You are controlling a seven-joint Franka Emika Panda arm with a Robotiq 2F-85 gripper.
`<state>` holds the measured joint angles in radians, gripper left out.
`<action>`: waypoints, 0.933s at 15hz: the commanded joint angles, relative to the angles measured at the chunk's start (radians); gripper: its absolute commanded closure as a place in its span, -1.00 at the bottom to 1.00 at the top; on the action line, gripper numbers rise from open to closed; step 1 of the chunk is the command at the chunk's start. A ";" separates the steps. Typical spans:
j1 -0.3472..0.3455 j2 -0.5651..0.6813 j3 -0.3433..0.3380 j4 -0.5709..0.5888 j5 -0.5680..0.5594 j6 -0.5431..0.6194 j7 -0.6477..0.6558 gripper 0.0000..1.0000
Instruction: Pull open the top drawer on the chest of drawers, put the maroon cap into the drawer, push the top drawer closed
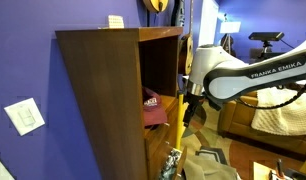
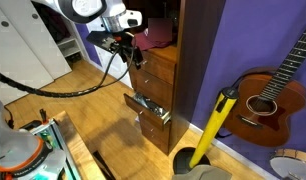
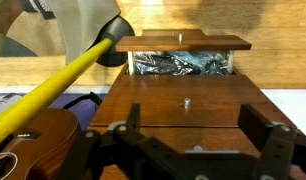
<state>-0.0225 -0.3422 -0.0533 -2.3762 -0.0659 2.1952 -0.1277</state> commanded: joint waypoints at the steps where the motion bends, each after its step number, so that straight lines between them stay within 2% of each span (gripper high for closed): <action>1: -0.002 0.015 -0.004 -0.046 0.007 0.082 0.002 -1.00; 6: -0.005 0.031 -0.011 -0.093 0.025 0.258 0.014 -1.00; 14: 0.004 0.102 -0.016 -0.094 0.061 0.411 -0.005 -1.00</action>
<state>-0.0259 -0.2691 -0.0620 -2.4677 -0.0323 2.5602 -0.1221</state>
